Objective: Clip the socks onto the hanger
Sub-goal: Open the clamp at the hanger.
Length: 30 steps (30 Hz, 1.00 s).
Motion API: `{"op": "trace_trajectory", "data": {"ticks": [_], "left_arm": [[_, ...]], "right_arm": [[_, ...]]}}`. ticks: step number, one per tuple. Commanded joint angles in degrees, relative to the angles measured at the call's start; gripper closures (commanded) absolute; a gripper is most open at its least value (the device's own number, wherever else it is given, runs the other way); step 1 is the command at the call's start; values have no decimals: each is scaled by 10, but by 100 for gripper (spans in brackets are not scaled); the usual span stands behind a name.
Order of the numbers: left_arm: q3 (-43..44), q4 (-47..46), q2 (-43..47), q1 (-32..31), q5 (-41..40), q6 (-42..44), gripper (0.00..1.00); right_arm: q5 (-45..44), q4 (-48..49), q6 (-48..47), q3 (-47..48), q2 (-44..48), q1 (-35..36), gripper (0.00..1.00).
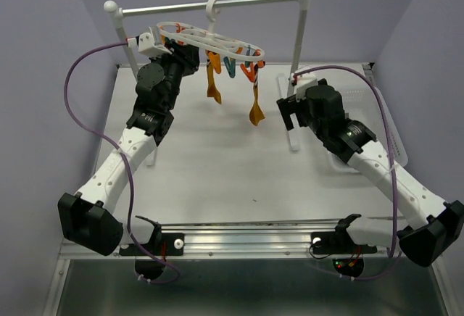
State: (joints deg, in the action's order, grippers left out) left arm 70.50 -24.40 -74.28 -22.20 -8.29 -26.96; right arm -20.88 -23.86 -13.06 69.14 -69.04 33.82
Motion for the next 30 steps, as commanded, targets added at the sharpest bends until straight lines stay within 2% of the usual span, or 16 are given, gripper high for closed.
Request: {"op": "trace_trajectory", "data": {"ticks": [1,4,5,6,7,11,18,22,25,27,30], "left_arm": [[3,-8,29,0,-37,-2,100],[6,-3,33,0,-30,-7,100],[4,-2,37,0,-30,-7,100],[3,-2,39,0,-34,-8,100],[0,-2,43,0,-44,-11,100],[-9,-5,48,-1,-39,-13,100],[-27,-27,48,-1,-36,-18,100],[-20,-29,42,-2,-37,-15,100],[-16,-29,36,-3,-36,-12,100],[-12,-29,32,-3,-37,-12,100],[-11,-30,27,-3,-39,-13,100]], "right_arm": [[-61,-46,181,6,50,-38,0],[-23,-126,258,20,29,-102,0],[-19,-136,297,11,18,-157,0],[-9,-140,312,1,15,-183,0],[-3,-139,322,-8,10,-231,0],[40,-134,377,-22,-31,-321,0],[90,-70,385,-36,-117,-426,0],[135,-22,360,-38,-159,-440,1],[233,56,297,-34,-178,-440,2],[242,95,259,-20,-183,-440,2],[242,95,198,34,-216,-440,2]]}}
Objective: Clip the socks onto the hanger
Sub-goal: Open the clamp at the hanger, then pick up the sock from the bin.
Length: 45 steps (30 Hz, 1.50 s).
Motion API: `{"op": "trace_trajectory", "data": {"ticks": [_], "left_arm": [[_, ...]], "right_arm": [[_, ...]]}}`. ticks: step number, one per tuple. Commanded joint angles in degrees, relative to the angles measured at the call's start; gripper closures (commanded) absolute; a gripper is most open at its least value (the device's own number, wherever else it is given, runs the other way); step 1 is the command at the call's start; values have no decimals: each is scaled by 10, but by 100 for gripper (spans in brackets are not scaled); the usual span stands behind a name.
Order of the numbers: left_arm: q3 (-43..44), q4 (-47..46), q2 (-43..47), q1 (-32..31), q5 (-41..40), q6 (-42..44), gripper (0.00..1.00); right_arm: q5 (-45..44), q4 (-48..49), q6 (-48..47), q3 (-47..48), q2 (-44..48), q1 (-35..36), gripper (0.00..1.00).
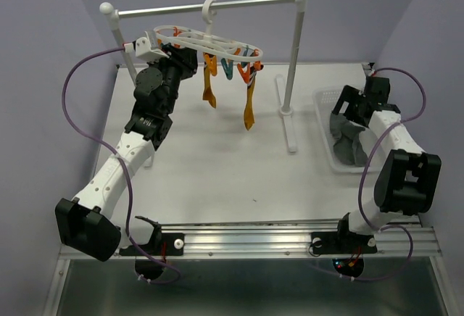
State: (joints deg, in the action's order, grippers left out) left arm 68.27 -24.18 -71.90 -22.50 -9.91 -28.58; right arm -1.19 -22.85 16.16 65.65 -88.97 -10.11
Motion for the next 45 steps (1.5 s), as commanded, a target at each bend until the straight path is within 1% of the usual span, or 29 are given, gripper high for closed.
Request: {"op": "trace_trajectory", "data": {"ticks": [1,3,5,6,7,8,9,11,12,14,17,18,21,24,25,26,28,29,32,34,36,39,40,41,43,44,45], "left_arm": [[11,-32,2,0,-25,3,100],[8,-37,-1,-1,-29,2,100],[7,-37,-3,-1,-41,-2,100],[7,-39,-3,-1,-44,-7,100],[7,-39,-3,-1,-44,-9,100],[8,-40,-4,-1,-43,-10,100],[9,-41,-4,0,-42,-9,100],[10,-41,-4,-1,-44,-8,100],[8,-42,-4,0,-46,-8,100],[9,-43,-4,-2,-50,-10,100],[11,-44,-6,-3,-48,-9,100],[11,-45,-7,-3,-48,-8,100],[13,-46,-10,-4,-49,-6,100],[13,-46,-12,-5,-47,-7,100],[14,-46,-14,-6,-46,-7,100],[14,-46,-14,-6,-46,-7,100],[14,-48,-15,-7,-46,-6,100],[15,-50,-15,-8,-46,-5,100],[14,-53,-16,-8,-45,-4,100],[16,-54,-18,-9,-45,-3,100],[16,-54,-18,-9,-46,-3,100],[17,-56,-18,-10,-46,-3,100],[16,-56,-19,-9,-47,-3,100],[16,-56,-19,-10,-47,-3,100],[16,-56,-18,-10,-47,-1,100],[16,-56,-18,-10,-47,-1,100],[16,-56,-18,-10,-47,-1,100]], "right_arm": [[55,85,-119,81,-28,-1,2],[67,79,-192,94,-69,-7,2],[95,60,-232,120,-99,-13,3],[123,44,-284,131,-123,-18,5],[134,39,-285,135,-132,-25,5],[146,35,-297,136,-139,-31,8],[182,28,-327,139,-148,-39,8],[203,28,-347,138,-156,-47,10],[207,28,-351,141,-161,-47,10],[212,28,-347,153,-185,-62,16],[201,23,-338,172,-220,-68,19],[188,23,-336,176,-227,-68,21],[195,22,-332,188,-248,-68,26],[210,22,-336,192,-258,-68,33],[211,24,-337,193,-263,-68,38],[207,24,-335,193,-266,-68,41],[190,23,-332,195,-275,-68,43],[184,23,-330,195,-276,-68,47],[173,24,-331,189,-282,-68,48],[174,24,-333,184,-281,-68,52],[174,25,-334,178,-282,-68,52],[185,25,-330,173,-285,-68,53],[202,27,-333,171,-284,-68,55],[210,31,-336,166,-282,-68,60],[225,46,-339,149,-273,-68,68],[226,51,-339,145,-270,-68,75],[227,59,-338,142,-267,-68,78]]}}
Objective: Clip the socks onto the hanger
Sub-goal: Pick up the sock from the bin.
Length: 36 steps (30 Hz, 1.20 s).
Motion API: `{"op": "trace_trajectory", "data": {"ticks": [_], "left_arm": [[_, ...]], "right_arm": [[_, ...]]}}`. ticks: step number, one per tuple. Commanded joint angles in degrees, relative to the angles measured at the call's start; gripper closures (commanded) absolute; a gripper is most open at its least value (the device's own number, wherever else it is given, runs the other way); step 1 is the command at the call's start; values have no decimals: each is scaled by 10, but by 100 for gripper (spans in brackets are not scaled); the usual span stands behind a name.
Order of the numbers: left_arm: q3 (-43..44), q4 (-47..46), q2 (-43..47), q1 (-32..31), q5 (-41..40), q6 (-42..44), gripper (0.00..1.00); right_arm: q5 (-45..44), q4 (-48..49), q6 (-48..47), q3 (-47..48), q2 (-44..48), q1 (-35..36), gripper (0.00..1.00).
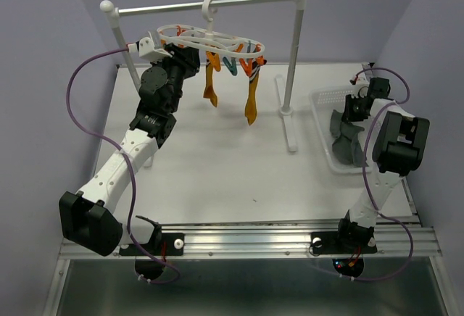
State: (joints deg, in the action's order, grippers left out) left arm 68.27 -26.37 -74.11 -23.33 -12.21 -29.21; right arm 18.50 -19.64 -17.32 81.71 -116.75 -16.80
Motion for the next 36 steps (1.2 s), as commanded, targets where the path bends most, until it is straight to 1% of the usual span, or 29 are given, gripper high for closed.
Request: {"op": "trace_trajectory", "data": {"ticks": [1,4,5,6,8,9,14,15,21,24,25,27,28,30,31,32,35,36], "left_arm": [[16,-34,5,-1,-24,6,100],[19,-34,5,-1,-21,9,100],[20,-33,4,-2,-19,10,100],[21,-32,4,-2,-19,10,100],[21,-32,5,-1,-16,6,100],[20,-31,5,-2,-15,5,100],[20,-31,6,-4,-12,2,100],[19,-31,7,-3,-12,2,100],[22,-20,10,-5,-10,-1,100],[21,-16,15,-6,-10,-5,100],[21,-15,17,-6,-10,-7,100],[20,-11,22,-6,-10,-8,100],[21,-9,25,-6,-11,-10,100],[22,-2,27,-6,-10,-13,100],[22,5,29,-5,-9,-15,100],[20,6,31,-6,-6,-15,100],[21,16,34,-5,-1,-20,100],[24,21,35,-6,3,-23,100]], "right_arm": [[33,31,-3,-24,13,-1,85],[44,46,2,-33,35,-1,92],[44,57,4,-39,47,-1,93],[43,84,12,-46,60,-1,95],[26,104,18,-59,103,-1,99],[20,117,22,-60,118,-1,99],[9,120,21,-54,215,11,99],[9,121,21,-53,248,12,99],[45,116,14,-54,353,30,99],[77,88,15,-35,394,41,99],[108,80,16,-23,412,49,99],[138,53,21,-7,430,64,99],[176,45,26,10,443,78,99],[216,29,40,28,449,94,99],[269,10,53,37,451,108,99],[294,0,59,44,450,120,99],[330,-13,69,53,453,167,99],[330,-14,73,51,447,212,98]]}}
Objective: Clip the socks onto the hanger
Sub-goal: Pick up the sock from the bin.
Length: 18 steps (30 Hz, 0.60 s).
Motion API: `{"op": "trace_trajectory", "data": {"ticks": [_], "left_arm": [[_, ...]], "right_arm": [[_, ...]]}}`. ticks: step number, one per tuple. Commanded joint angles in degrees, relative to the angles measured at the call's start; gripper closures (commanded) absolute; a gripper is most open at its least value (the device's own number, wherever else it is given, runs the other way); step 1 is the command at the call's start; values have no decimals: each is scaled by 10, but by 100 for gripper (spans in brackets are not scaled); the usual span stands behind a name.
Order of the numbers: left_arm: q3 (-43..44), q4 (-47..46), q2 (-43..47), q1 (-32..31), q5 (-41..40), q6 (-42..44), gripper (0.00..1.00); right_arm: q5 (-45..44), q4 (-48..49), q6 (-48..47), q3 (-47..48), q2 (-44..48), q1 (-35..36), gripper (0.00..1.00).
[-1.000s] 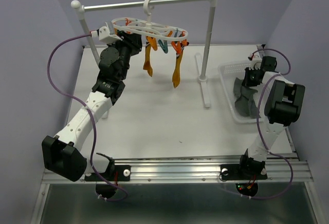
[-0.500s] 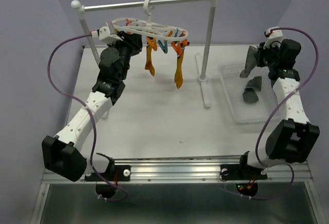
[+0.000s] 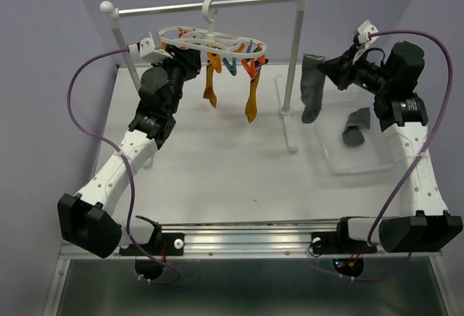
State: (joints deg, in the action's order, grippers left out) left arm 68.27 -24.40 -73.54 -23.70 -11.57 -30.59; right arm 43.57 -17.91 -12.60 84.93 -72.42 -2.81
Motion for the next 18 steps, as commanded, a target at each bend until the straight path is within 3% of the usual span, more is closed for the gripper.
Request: {"op": "trace_trajectory", "data": {"ticks": [1,6,11,18], "left_arm": [[26,3,30,-2,-2,-9,100],[34,17,29,-2,-9,-17,100],[35,22,29,-2,-9,-29,100],[35,23,28,-2,8,-40,100]], "right_arm": [[72,-34,27,19,-2,96,98],[47,-50,2,14,-38,238,98],[51,-42,-20,-2,-56,329,96],[-27,246,151,-55,-108,408,96]]}}
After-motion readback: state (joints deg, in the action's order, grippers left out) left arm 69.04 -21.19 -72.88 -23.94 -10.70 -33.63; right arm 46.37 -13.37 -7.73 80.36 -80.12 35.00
